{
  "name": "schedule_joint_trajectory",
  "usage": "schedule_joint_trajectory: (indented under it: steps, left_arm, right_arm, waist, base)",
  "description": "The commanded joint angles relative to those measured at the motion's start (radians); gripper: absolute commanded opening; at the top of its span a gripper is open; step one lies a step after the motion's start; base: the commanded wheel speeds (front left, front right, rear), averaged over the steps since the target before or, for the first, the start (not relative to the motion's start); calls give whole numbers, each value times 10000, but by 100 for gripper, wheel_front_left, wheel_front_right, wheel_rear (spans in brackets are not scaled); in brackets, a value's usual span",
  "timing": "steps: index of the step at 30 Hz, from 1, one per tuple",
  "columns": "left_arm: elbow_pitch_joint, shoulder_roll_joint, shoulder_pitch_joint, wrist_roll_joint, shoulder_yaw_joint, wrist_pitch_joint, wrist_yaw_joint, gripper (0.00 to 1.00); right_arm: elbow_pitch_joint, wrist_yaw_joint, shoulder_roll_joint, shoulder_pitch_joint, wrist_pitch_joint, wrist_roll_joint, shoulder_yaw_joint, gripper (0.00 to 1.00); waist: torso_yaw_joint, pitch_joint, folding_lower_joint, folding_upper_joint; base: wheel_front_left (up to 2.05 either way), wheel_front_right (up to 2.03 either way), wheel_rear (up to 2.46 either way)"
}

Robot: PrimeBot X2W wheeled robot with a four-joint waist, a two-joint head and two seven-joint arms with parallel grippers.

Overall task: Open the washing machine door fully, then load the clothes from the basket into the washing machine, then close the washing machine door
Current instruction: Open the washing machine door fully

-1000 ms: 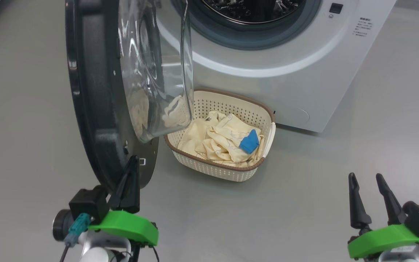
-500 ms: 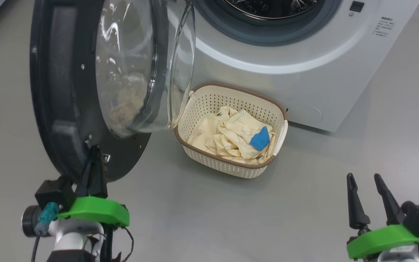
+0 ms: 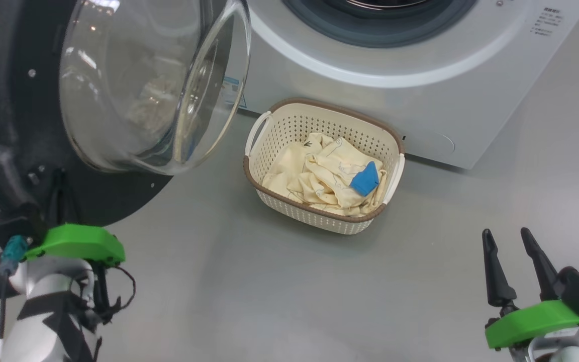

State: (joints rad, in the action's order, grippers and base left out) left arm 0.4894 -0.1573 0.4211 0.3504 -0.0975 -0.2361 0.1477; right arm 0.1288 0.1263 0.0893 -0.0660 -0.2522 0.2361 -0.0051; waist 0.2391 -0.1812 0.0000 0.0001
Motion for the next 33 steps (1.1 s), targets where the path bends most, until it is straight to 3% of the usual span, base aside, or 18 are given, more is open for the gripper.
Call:
schedule_joint_trajectory:
  steps: [1,16,33]
  left_arm:
    - [-49,-602,716,60,655,-159,142,0]
    - [1417,-1519,2203,-317,2003,-254,235,0]
    - [2262,-1862,2973,-944,3433,-255,84,0]
  right_arm:
    - [-297,44,254,355,-95,-54,224,100]
    - [-275,44,601,588,-95,-19,381,100]
    - [-220,44,698,820,-95,-23,460,100]
  waist:
    - [-68,-98,0,-1]
    - [-625,-694,0,-1]
    - [-1016,-1091,0,-1]
  base:
    - [0,0,0]
    - [0,0,0]
    - [0,0,0]
